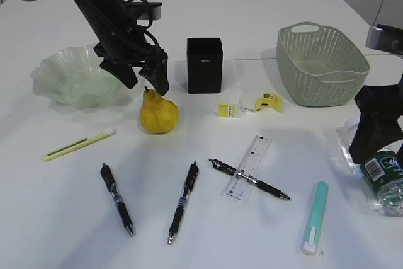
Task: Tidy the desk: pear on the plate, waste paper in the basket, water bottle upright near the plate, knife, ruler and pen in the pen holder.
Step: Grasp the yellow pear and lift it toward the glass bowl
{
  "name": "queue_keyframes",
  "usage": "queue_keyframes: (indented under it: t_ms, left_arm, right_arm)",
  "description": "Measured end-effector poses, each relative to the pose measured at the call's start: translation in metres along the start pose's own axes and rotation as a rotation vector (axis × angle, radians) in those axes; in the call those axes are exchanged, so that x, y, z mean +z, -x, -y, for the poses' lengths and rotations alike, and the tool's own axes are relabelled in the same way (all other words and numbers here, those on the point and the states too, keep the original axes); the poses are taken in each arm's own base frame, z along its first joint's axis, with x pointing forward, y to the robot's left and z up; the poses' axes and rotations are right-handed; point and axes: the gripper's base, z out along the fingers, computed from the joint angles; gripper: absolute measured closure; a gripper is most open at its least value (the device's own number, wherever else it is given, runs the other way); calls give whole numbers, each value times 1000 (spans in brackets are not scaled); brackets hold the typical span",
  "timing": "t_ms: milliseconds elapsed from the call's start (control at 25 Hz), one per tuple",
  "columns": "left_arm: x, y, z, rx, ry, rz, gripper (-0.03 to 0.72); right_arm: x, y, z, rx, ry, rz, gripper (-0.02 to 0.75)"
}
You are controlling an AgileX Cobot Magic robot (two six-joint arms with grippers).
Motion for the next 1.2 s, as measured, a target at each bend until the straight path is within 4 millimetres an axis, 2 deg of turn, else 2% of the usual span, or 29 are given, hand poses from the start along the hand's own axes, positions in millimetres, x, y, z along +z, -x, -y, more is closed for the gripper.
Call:
queue_keyframes:
  t_ms: [240, 600, 1200]
  left_arm:
    - [16, -2, -4, -8, -2, -33, 37]
    - [18, -2, -5, -9, -2, -36, 42]
    - [39, -4, -7, -32, -39, -65, 59]
  right_arm:
    - [0, 0, 0, 0, 0, 0, 186]
    - [0, 0, 0, 0, 0, 0, 186]
    - [0, 0, 0, 0, 0, 0, 187]
